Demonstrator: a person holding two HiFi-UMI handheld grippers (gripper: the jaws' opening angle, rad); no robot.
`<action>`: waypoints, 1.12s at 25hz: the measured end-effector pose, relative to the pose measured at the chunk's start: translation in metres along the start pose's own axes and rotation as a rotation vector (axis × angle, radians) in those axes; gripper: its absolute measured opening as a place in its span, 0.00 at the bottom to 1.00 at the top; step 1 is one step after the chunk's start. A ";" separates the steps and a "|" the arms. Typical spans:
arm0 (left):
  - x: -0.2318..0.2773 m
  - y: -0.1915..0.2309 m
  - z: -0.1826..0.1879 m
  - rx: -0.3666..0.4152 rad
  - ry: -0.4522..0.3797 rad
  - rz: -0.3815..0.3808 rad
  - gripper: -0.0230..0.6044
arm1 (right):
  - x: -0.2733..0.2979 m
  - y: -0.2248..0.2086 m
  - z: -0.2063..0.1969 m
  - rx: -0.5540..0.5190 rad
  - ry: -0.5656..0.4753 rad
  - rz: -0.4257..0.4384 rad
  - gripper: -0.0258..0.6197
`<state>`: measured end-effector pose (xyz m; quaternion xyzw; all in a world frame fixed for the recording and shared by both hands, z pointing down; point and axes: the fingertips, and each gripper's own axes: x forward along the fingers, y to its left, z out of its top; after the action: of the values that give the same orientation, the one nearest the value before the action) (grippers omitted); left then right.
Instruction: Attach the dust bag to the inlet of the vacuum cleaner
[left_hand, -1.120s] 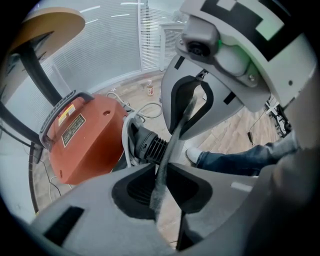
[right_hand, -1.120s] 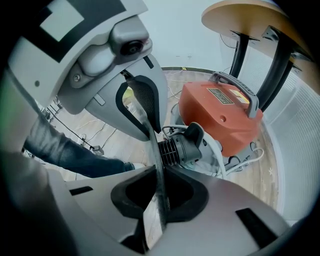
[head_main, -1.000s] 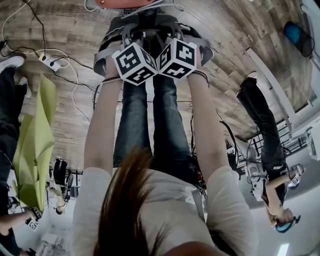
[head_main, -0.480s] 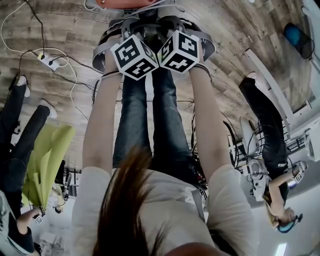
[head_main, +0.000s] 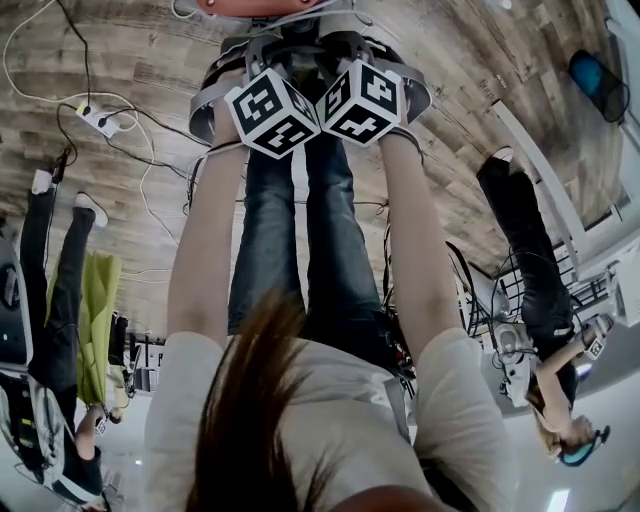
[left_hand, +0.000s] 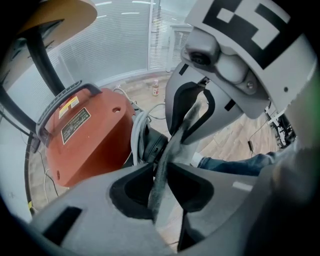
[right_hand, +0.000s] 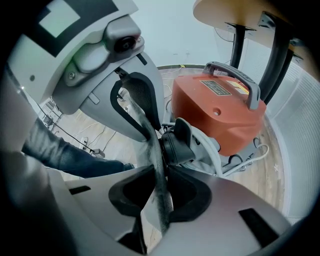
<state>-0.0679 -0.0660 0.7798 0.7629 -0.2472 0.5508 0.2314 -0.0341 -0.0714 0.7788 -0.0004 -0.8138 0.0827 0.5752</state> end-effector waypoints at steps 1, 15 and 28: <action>0.000 0.000 -0.001 -0.001 -0.002 0.004 0.20 | 0.001 0.000 0.000 0.006 0.001 -0.006 0.17; -0.007 0.000 0.000 -0.029 0.001 0.066 0.34 | -0.015 -0.004 -0.010 0.106 -0.017 -0.067 0.31; -0.046 -0.005 0.022 -0.048 -0.111 0.179 0.17 | -0.053 -0.007 -0.001 0.194 -0.125 -0.152 0.10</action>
<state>-0.0611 -0.0699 0.7291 0.7615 -0.3399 0.5200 0.1851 -0.0150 -0.0832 0.7308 0.1221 -0.8339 0.1173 0.5253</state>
